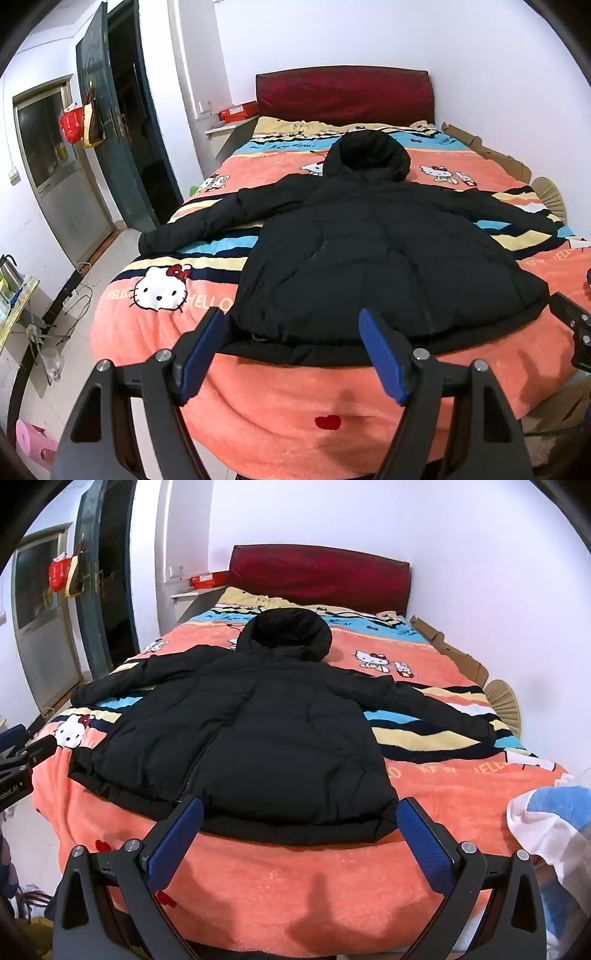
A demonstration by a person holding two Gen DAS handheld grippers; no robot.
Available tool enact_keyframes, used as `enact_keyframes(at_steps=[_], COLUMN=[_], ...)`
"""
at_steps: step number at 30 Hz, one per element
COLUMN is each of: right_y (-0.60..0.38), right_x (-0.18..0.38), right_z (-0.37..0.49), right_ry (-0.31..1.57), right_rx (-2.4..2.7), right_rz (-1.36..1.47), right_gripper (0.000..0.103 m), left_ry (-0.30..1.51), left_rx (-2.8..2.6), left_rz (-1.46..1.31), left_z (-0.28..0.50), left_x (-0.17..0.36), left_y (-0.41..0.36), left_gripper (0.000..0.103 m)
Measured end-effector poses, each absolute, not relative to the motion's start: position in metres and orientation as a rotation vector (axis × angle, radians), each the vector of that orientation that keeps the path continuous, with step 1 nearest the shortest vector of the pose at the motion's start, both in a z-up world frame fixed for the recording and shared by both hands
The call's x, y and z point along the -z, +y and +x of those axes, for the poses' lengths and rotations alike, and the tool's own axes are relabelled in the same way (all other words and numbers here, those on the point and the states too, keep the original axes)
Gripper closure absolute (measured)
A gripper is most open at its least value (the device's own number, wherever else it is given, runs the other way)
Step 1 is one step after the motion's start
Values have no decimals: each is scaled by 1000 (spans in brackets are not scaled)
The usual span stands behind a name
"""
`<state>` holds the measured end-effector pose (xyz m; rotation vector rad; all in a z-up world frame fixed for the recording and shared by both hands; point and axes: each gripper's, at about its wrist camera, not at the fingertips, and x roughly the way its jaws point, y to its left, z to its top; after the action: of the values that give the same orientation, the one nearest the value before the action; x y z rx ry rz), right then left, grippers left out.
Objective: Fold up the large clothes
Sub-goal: 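Move both grippers toward the black jacket's hem on the bed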
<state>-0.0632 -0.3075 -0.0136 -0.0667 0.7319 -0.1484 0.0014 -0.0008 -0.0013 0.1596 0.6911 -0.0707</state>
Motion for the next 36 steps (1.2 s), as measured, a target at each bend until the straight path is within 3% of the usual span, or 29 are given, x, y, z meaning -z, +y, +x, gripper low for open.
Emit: enact_keyframes(at_steps=[36], right_y=[-315], right_x=[17], right_z=[-60], right_ry=[732], right_rx=[161], right_rz=[-74], right_gripper=[0], left_ry=[688], left_rx=[186], left_rz=[188], left_z=[5], left_x=[10], left_y=[-14], left_gripper=[29])
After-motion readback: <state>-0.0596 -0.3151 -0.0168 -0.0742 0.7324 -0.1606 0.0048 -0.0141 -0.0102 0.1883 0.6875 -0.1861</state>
